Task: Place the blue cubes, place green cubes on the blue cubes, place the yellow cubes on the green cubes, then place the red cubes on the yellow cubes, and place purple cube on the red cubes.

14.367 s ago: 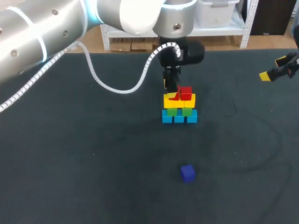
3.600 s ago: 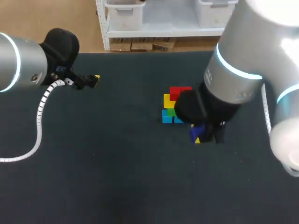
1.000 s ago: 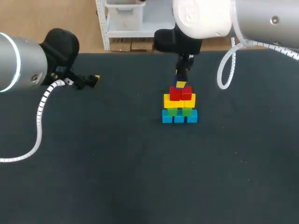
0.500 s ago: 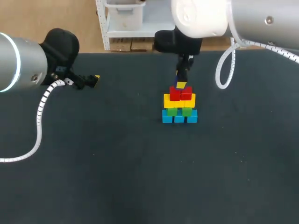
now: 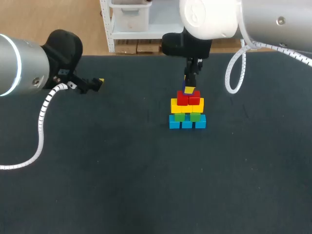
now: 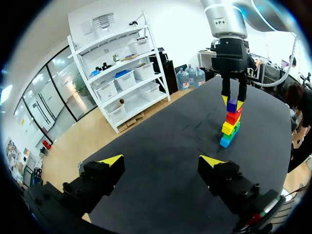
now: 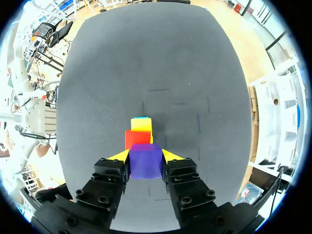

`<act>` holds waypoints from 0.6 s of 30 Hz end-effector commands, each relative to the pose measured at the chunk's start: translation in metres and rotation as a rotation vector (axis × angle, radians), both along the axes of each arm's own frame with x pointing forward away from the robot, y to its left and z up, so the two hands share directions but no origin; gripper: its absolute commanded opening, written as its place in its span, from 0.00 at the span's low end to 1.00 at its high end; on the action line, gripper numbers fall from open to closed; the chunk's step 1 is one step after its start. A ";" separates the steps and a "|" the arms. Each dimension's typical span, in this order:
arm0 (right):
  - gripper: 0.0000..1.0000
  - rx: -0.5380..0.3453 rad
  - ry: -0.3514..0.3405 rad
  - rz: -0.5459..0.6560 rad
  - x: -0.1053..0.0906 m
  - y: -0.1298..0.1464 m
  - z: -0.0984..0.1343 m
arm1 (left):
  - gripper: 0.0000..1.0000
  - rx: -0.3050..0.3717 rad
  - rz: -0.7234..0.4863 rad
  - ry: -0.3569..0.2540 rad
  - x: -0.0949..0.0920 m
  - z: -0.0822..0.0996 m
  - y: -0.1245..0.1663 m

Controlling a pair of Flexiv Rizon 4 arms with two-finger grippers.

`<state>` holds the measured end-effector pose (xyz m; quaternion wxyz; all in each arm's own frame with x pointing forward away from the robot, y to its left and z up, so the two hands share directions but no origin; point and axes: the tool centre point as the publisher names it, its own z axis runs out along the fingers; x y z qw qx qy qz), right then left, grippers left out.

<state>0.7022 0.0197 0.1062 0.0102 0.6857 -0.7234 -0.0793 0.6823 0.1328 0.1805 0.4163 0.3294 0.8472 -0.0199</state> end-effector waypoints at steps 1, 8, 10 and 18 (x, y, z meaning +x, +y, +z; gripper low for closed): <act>0.14 0.003 0.005 0.003 0.000 -0.001 -0.004 | 1.00 -0.002 -0.006 0.002 0.001 0.000 0.001; 0.17 0.008 -0.004 0.007 0.000 0.000 -0.003 | 1.00 -0.002 -0.006 0.002 0.001 0.000 0.001; 0.16 0.010 -0.008 0.007 0.000 -0.001 -0.001 | 1.00 -0.002 -0.006 0.002 0.001 0.000 0.001; 0.14 0.023 -0.028 0.015 -0.006 -0.001 0.007 | 1.00 -0.002 -0.006 0.002 0.001 0.000 0.001</act>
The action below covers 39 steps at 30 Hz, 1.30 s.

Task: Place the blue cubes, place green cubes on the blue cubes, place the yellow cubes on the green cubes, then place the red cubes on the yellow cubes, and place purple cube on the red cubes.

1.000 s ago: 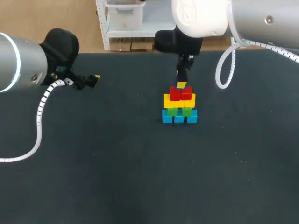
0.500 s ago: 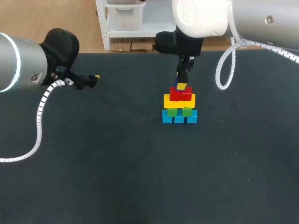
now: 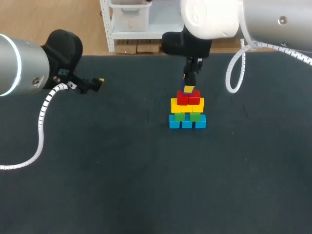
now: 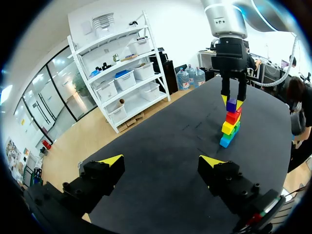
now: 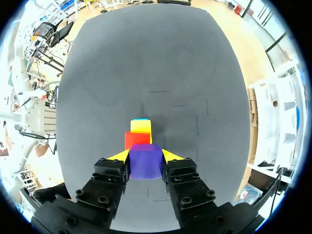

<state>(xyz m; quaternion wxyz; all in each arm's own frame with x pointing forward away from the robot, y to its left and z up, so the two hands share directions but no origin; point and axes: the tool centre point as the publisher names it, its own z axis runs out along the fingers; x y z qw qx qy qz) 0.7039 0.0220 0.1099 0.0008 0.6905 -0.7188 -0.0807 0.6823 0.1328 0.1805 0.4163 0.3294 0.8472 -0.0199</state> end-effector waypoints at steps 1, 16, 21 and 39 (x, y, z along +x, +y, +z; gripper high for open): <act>0.15 0.008 -0.016 0.003 -0.008 -0.003 0.004 | 1.00 -0.002 -0.006 0.002 0.001 0.000 0.001; 0.18 0.003 -0.012 0.010 -0.012 -0.003 -0.001 | 1.00 -0.002 -0.006 0.002 0.001 0.000 0.001; 0.25 0.004 -0.012 0.012 -0.012 -0.004 -0.002 | 1.00 -0.002 -0.006 0.002 0.001 0.000 0.001; 1.00 0.034 -0.039 0.012 -0.012 -0.006 0.008 | 1.00 -0.002 -0.006 0.002 0.001 0.000 0.001</act>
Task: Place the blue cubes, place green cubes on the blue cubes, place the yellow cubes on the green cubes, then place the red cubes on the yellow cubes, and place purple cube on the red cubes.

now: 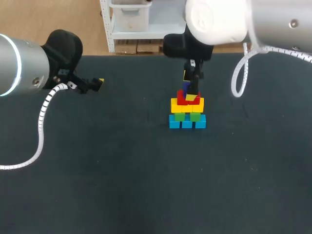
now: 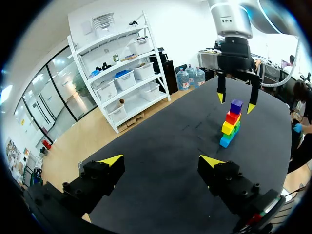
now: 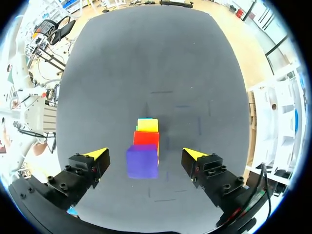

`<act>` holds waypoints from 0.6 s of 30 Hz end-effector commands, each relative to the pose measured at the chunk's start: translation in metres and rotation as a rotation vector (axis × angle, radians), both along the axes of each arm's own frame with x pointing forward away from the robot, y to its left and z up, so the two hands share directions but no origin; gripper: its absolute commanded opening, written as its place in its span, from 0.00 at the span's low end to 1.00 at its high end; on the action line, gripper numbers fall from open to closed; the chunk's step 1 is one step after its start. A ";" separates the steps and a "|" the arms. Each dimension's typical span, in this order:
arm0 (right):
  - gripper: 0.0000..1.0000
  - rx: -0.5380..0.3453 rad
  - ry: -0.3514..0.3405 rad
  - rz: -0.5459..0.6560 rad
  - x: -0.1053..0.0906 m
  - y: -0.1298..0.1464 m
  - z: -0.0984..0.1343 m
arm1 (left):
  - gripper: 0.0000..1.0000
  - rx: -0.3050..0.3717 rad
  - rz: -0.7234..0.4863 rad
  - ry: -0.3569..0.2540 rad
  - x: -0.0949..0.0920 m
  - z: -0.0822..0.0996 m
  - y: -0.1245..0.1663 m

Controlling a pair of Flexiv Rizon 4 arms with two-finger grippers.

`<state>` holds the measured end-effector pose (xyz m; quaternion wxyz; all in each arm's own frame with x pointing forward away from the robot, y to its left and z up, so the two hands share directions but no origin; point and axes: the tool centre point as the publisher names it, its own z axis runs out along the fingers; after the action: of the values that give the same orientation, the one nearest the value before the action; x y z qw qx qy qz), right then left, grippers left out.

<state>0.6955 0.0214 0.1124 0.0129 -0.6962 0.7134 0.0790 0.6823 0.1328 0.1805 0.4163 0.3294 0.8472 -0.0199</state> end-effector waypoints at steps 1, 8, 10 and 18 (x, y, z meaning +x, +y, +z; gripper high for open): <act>1.00 0.023 -0.020 -0.004 -0.002 -0.006 0.008 | 1.00 -0.002 -0.006 0.002 0.001 0.000 0.001; 1.00 0.087 -0.050 -0.054 0.007 -0.021 0.029 | 1.00 -0.002 -0.006 0.002 0.001 0.000 0.001; 1.00 0.114 -0.053 -0.074 0.010 -0.026 0.035 | 1.00 -0.002 -0.006 0.002 0.001 0.000 0.001; 1.00 0.217 -0.045 -0.146 0.019 -0.050 0.046 | 1.00 -0.002 -0.006 0.002 0.001 0.000 0.001</act>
<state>0.7184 -0.0181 0.1579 0.0850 -0.6449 0.7501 0.1193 0.6823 0.1328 0.1805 0.4163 0.3294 0.8472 -0.0199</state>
